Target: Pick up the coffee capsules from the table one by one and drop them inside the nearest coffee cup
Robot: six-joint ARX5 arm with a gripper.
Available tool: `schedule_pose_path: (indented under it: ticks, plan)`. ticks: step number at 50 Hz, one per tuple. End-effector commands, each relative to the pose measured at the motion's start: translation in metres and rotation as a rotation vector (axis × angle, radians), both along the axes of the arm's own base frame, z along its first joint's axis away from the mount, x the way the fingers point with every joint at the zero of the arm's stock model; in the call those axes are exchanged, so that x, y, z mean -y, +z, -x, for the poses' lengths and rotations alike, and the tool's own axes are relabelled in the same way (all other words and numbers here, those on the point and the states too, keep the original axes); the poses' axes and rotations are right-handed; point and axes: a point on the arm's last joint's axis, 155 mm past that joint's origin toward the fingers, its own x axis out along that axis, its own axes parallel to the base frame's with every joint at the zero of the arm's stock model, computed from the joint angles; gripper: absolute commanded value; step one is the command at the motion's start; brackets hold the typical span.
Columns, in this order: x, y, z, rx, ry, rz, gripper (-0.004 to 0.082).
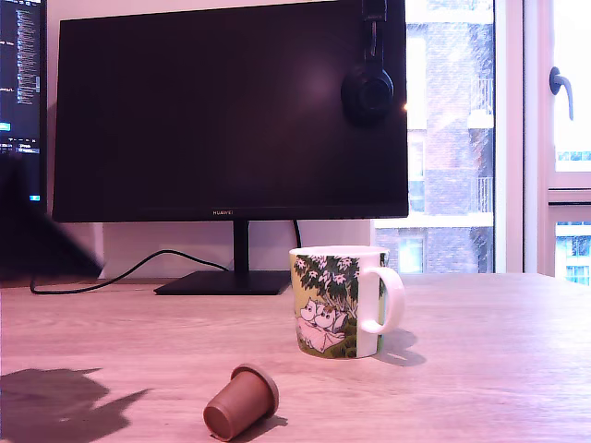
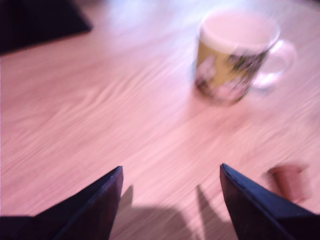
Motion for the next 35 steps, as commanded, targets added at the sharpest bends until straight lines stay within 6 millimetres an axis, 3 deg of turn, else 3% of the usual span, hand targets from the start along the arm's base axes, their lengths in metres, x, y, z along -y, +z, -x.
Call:
schedule_pose_path:
  ticks: [1, 24, 35]
  plan:
    - [0.003, 0.002, 0.002, 0.003, -0.017, 0.023, 0.0553]
    - [0.03, -0.004, 0.033, -0.062, -0.141, 0.039, 0.0541]
    - [0.041, -0.006, 0.047, -0.07, -0.2, 0.032, 0.0261]
